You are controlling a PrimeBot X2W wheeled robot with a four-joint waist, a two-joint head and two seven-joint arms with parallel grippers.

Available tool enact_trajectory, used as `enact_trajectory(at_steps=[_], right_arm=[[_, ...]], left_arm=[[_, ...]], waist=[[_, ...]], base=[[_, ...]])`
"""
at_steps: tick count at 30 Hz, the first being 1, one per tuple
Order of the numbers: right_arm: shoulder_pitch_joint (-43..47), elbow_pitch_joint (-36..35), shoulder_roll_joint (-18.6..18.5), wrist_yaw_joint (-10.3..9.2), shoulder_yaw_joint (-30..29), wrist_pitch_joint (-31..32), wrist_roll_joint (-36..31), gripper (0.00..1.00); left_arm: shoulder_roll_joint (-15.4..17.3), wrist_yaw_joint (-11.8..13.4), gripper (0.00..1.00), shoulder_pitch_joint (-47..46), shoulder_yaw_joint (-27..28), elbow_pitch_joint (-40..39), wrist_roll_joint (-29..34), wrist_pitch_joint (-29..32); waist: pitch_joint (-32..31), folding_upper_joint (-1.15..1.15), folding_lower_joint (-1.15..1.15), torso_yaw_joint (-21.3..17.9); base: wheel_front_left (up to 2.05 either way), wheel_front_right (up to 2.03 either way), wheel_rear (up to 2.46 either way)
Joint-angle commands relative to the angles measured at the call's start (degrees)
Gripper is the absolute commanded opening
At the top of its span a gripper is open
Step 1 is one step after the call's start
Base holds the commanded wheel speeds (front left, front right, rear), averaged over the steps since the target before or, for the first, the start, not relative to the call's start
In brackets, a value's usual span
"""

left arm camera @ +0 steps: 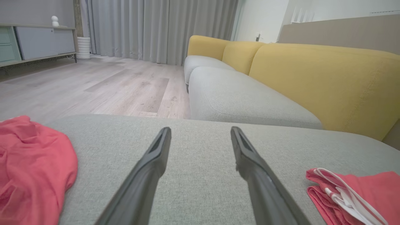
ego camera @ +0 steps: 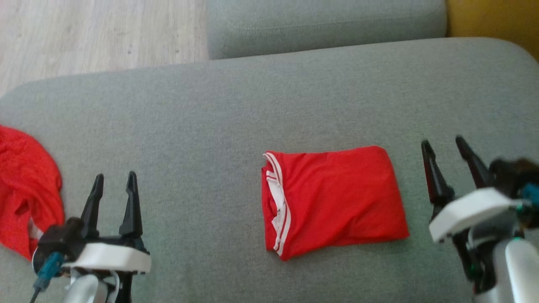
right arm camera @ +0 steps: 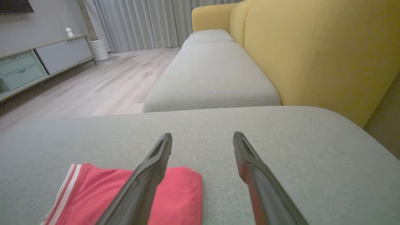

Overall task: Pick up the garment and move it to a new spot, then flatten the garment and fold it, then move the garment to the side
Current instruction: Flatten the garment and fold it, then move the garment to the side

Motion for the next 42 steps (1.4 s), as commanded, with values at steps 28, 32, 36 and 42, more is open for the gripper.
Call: enact_trajectory(at_steps=[28,32,36,42], right_arm=[[-3.6,11.2,-3.2,0.39,5.6,-11.8,2.2,1.00],[-5.0,11.5,-3.3,0.39,6.5,-10.0,2.8,1.00],[-7.1,14.2,-2.9,0.39,7.4,-2.7,3.6,1.00],[-9.1,19.5,-1.0,0.39,5.4,8.2,3.4,1.00]], left_arm=[[-1.0,0.3,1.00,4.0,5.8,-2.8,3.4,-0.5],[-1.0,0.1,1.00,3.1,5.6,-3.0,3.5,-0.5],[-0.9,-0.1,1.00,1.7,5.0,-3.1,3.8,-0.5],[-1.1,-0.5,1.00,0.0,4.1,-3.0,4.0,-0.4]], waist=[[-1.9,0.00,0.00,-1.7],[-0.7,0.00,0.00,-1.2],[0.9,0.00,0.00,-0.5],[2.4,0.00,0.00,0.5]], base=[[0.00,0.00,0.00],[0.00,0.00,0.00],[0.00,0.00,0.00],[0.00,0.00,0.00]])
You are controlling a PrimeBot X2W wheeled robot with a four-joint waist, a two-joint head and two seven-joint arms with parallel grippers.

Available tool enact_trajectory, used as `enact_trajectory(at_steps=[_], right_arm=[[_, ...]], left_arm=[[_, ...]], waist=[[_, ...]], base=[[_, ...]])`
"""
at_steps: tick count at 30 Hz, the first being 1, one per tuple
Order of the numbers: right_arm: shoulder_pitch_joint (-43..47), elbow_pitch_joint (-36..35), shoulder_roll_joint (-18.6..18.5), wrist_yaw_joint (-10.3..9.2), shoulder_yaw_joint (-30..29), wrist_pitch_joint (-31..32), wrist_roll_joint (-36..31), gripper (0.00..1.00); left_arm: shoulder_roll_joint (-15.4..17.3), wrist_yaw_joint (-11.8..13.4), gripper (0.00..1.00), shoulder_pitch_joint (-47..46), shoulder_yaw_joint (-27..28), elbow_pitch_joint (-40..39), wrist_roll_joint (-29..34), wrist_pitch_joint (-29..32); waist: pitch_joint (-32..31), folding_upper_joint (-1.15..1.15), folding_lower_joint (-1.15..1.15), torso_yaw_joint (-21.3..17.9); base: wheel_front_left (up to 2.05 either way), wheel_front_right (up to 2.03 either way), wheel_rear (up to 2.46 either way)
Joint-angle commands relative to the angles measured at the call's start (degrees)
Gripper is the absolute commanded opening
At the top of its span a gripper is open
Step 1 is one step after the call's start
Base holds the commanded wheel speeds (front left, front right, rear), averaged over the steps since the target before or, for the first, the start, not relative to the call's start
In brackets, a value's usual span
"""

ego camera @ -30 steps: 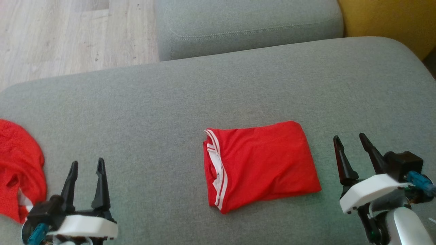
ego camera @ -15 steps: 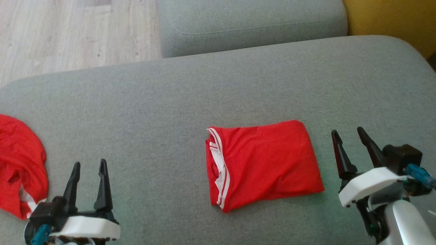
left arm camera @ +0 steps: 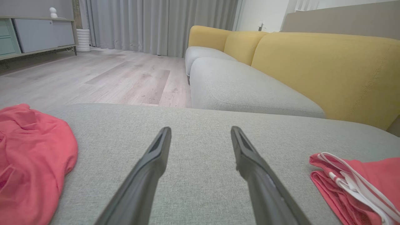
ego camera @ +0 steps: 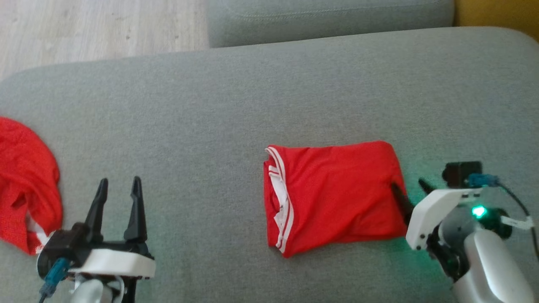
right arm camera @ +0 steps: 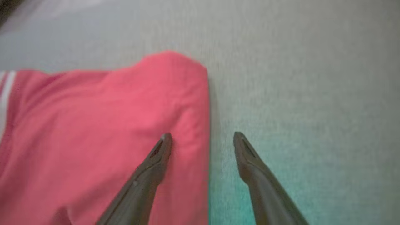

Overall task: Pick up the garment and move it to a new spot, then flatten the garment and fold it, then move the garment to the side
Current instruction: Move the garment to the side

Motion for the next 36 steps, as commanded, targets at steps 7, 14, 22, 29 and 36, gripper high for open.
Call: enact_trajectory(at_steps=[7,14,22,29,36], right_arm=[[-2.4,2.7,1.7,0.39,2.1,8.9,0.0,1.00],[-4.1,-1.0,-1.7,0.39,7.5,12.6,1.8,0.00],[-18.8,-4.6,-13.6,0.39,18.0,10.5,2.7,0.00],[-27.6,-0.3,-22.9,0.39,15.5,6.0,4.4,0.00],[-31.5,5.0,-28.6,0.39,10.2,1.2,2.0,0.00]], left_arm=[[0.5,-0.3,1.00,-4.3,1.2,-1.5,0.6,-0.5],[0.8,-0.1,1.00,-5.0,1.5,-2.2,0.7,-0.5],[1.5,0.9,1.00,-7.6,3.2,-5.1,0.4,-0.5],[2.1,0.9,1.00,-11.9,1.9,-7.7,2.4,-0.5],[4.0,0.8,1.00,-14.8,1.5,-9.5,3.6,0.5]], waist=[[1.1,0.00,-0.01,1.4],[3.1,0.00,-0.01,-0.4],[9.1,0.00,-0.01,-7.0],[15.0,0.00,-0.01,-11.3],[19.3,0.00,-0.01,-14.2]], base=[[0.00,0.00,0.00],[0.00,0.00,0.00],[0.00,0.00,0.00],[0.00,0.00,0.00],[0.00,0.00,0.00]])
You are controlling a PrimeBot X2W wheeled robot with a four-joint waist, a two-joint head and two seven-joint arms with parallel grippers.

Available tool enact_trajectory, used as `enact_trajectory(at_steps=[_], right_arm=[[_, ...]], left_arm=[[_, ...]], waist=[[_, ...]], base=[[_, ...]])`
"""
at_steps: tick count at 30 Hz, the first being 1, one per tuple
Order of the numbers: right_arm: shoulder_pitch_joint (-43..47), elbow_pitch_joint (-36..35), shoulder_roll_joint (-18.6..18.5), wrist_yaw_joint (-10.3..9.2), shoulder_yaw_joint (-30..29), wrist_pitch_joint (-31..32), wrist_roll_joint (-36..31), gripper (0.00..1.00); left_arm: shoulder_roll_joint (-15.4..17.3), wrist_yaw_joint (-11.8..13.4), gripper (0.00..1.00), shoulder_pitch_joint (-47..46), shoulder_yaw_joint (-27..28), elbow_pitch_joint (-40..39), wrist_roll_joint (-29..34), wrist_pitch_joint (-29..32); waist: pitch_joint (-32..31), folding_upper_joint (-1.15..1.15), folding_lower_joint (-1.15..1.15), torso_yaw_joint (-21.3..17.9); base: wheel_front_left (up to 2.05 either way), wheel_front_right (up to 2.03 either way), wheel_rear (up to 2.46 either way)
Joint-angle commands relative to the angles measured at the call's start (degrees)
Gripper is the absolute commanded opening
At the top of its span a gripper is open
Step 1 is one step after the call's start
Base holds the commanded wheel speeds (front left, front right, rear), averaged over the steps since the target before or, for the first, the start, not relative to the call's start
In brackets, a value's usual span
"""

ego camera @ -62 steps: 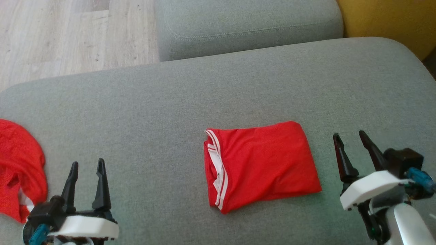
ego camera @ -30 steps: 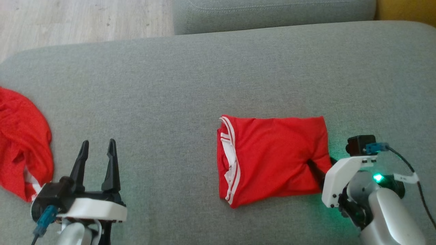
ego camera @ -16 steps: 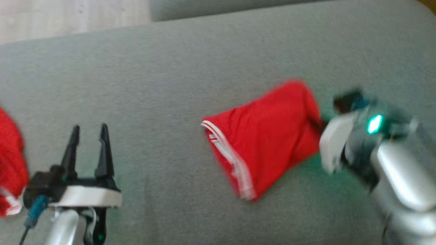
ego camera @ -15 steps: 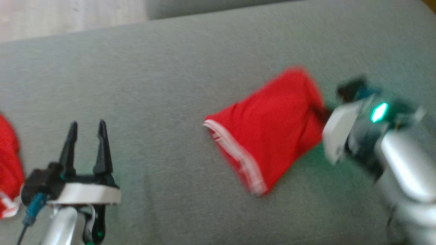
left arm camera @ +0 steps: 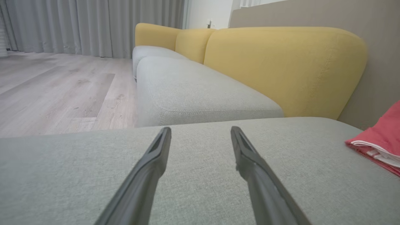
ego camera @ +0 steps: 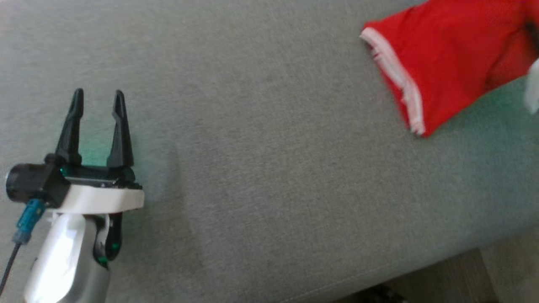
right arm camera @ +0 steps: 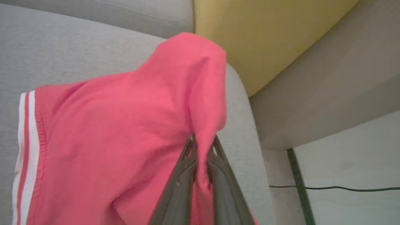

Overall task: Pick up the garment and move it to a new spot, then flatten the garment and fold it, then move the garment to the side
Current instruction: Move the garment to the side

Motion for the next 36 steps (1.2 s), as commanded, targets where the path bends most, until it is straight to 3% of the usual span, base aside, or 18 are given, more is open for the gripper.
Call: enact_trajectory(at_steps=[1,12,13,14,26,32,36], right_arm=[[-1.9,-0.8,-2.5,0.39,-1.2,-1.7,-1.3,0.00],[-4.9,6.9,-1.2,0.39,-7.0,-7.9,-4.9,0.00],[-4.9,7.4,-1.1,0.39,-7.5,-8.5,-5.2,0.78],[-4.9,7.7,-0.9,0.39,-7.8,-9.3,-5.5,1.00],[-2.2,6.0,0.8,0.39,-4.8,-16.8,-6.0,1.00],[6.0,0.2,6.1,0.39,-4.2,-22.4,-1.5,1.00],[15.2,-4.3,11.8,0.39,-6.5,-26.4,-0.5,1.00]], left_arm=[[1.9,0.0,1.00,-2.0,1.8,-2.4,0.6,0.3],[3.1,-0.2,1.00,-3.0,0.7,-3.7,1.3,1.4],[3.1,-0.2,1.00,-3.0,0.6,-3.6,1.2,1.4],[3.1,-0.2,1.00,-3.0,0.6,-3.6,1.2,1.4],[0.3,-0.1,1.00,-0.2,0.6,0.7,-0.4,-0.3],[-1.6,-0.2,1.00,4.6,1.7,4.8,-1.3,-0.7],[-2.8,0.0,1.00,8.1,2.8,5.8,-1.2,-0.8]], waist=[[2.4,0.00,-0.01,-2.1],[4.0,0.00,-0.01,-2.6],[3.9,0.00,-0.01,-2.5],[3.8,0.00,-0.01,-2.3],[-4.3,0.00,-0.01,2.3],[-12.2,0.00,-0.01,5.6],[-16.8,0.00,-0.01,7.6]], base=[[0.00,0.00,0.00],[0.00,0.00,0.00],[0.00,0.00,0.00],[0.00,0.00,0.00],[0.00,0.00,0.00],[0.00,0.00,0.00],[0.00,0.00,0.00]])
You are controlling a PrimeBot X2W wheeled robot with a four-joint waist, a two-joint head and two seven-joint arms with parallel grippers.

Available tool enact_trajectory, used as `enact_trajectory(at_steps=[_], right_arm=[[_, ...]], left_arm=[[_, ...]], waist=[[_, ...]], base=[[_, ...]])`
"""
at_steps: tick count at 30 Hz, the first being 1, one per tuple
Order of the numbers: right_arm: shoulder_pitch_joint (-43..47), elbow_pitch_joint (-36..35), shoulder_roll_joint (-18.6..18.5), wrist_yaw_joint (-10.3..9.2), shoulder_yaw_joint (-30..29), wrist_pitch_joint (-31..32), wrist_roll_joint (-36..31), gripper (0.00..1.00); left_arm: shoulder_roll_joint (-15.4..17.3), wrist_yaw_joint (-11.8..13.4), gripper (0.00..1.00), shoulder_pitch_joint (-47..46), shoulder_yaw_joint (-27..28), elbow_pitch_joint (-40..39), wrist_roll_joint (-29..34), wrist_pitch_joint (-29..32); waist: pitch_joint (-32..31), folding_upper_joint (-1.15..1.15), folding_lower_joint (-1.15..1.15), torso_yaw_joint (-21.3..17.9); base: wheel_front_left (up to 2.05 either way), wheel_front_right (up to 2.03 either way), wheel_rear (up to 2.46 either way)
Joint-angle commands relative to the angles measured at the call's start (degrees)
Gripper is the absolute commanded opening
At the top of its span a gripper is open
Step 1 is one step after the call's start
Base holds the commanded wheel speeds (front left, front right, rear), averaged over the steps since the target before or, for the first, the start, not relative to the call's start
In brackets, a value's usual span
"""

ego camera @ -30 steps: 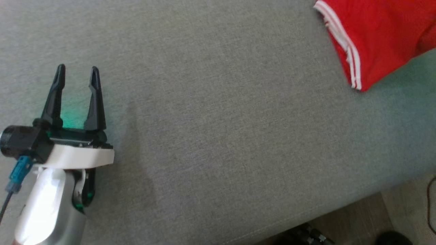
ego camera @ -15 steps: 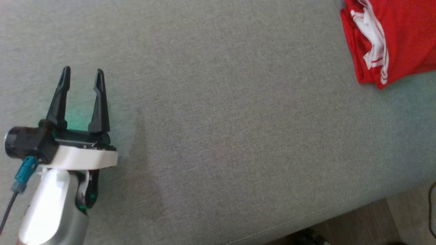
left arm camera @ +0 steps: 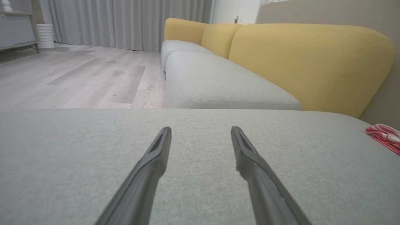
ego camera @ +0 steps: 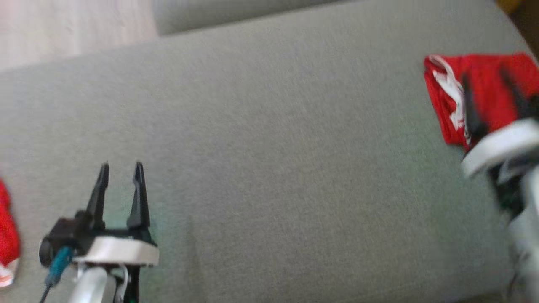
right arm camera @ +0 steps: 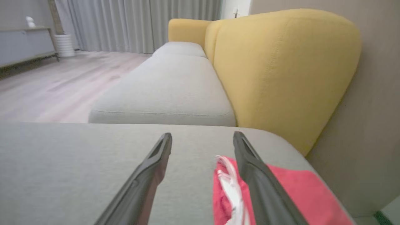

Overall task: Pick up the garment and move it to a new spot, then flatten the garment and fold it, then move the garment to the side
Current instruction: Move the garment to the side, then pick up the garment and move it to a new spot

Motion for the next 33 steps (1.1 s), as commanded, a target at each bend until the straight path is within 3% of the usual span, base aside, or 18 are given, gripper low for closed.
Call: enact_trajectory(at_steps=[1,5,10,26,33], right_arm=[[3.8,-3.6,1.8,0.39,-0.1,-1.5,-0.3,1.00],[12.2,-7.6,6.9,0.39,-1.5,-2.9,-1.6,1.00],[18.2,-10.8,10.1,0.39,-1.1,-3.1,-2.8,1.00],[21.2,-14.0,11.6,0.39,-3.4,-0.9,-5.1,1.00],[22.7,-15.1,12.7,0.39,-4.3,0.0,-5.3,1.00]], left_arm=[[0.4,0.0,1.00,0.0,2.9,-1.5,0.0,-0.5],[-0.3,-0.2,1.00,2.7,4.1,-1.0,0.2,-0.5],[-1.2,-0.5,1.00,5.1,5.1,-0.6,0.5,-0.5],[-3.3,-1.7,1.00,6.9,7.7,-1.3,2.4,-0.6],[-3.4,-2.4,1.00,6.0,7.6,-1.6,3.5,-0.6]], waist=[[-5.5,0.00,0.02,3.5],[-8.0,0.00,0.02,5.2],[-9.4,0.00,0.02,6.3],[-9.7,0.00,0.02,5.8],[-9.7,0.00,0.02,10.9]], base=[[0.00,0.00,0.00],[0.00,0.00,0.00],[0.00,0.00,0.00],[0.00,0.00,0.00],[0.00,0.00,0.00]])
